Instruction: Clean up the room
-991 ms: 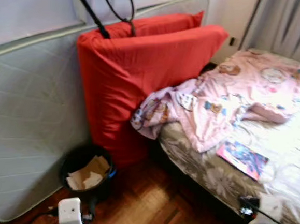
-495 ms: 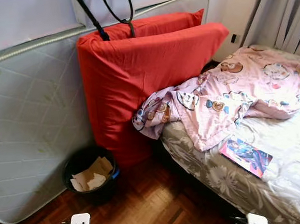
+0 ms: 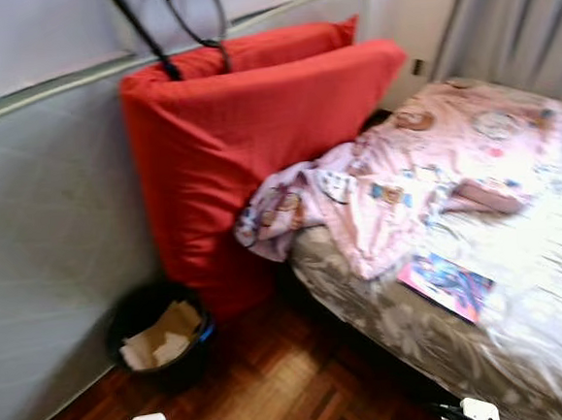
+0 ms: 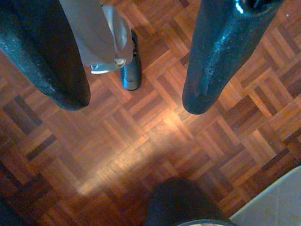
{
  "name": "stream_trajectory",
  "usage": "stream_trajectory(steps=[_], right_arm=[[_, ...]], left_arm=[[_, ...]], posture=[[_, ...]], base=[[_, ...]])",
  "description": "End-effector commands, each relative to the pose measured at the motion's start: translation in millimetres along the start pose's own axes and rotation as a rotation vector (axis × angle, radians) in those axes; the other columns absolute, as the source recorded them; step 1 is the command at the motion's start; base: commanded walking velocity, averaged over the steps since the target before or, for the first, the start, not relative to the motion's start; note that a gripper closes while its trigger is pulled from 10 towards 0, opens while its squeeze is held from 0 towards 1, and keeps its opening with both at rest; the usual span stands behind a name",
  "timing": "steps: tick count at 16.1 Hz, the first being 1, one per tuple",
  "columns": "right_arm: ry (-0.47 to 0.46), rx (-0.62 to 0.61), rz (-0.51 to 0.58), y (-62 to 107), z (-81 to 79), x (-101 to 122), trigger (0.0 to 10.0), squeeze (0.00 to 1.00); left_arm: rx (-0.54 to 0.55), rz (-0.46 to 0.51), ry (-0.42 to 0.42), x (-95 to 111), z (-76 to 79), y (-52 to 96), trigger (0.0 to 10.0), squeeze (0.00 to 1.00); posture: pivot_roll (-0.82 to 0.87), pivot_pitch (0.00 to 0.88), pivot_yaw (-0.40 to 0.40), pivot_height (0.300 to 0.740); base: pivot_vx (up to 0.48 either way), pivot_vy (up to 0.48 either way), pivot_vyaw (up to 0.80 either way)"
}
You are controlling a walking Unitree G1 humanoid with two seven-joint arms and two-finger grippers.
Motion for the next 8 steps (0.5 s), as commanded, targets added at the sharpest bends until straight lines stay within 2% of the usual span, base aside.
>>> stream_trajectory(steps=[1, 2, 4, 6, 8], right_arm=[[0.005, -0.005, -0.015, 1.5, 3.9, -4, 10.0, 0.0], [0.005, -0.002, -0.019, 1.6, 4.0, -5, 10.0, 0.0], [0.025, 0.012, -0.03, 1.8, 3.2, -6, 10.0, 0.0], [0.025, 0.016, -0.034, 1.9, 2.3, -7, 10.0, 0.0], [0.029, 0.021, -0.039, 1.6, 1.1, -7, 10.0, 0.0]], left_arm=[[0.021, -0.033, 0.02, -9, -6.9, 2.5, 10.0, 0.0], [0.025, -0.036, 0.022, -10, -8.2, 2.9, 10.0, 0.0], [0.015, -0.036, 0.018, -10, 1.0, 2.0, 10.0, 0.0], [0.01, -0.04, -0.007, -10, 2.8, 1.6, 10.0, 0.0], [0.005, -0.04, -0.04, -8, 3.7, 0.9, 10.0, 0.0]], posture=[[0.1, 0.0, -0.046, 0.74], [0.1, 0.0, -0.046, 0.74], [0.1, 0.0, -0.038, 0.74], [0.09, 0.0, -0.032, 0.74], [0.09, 0.0, -0.029, 0.74]], base=[[0.0, 0.0, -0.63], [0.0, 0.0, -0.63], [0.0, 0.0, -0.63], [0.0, 0.0, -0.63], [0.0, -0.42, -0.63]])
Point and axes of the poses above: a point about 5 cm out from each wrist's last joint towards the gripper, its own y axis pointing back from the gripper into the wrist, its own x axis along the axis of the wrist's last joint, z = x × y, the point moved 4 cm from there along -y, pointing out of the wrist towards the gripper, and after that the axes turned 4 degrees about -y, right-handed, at the moved point
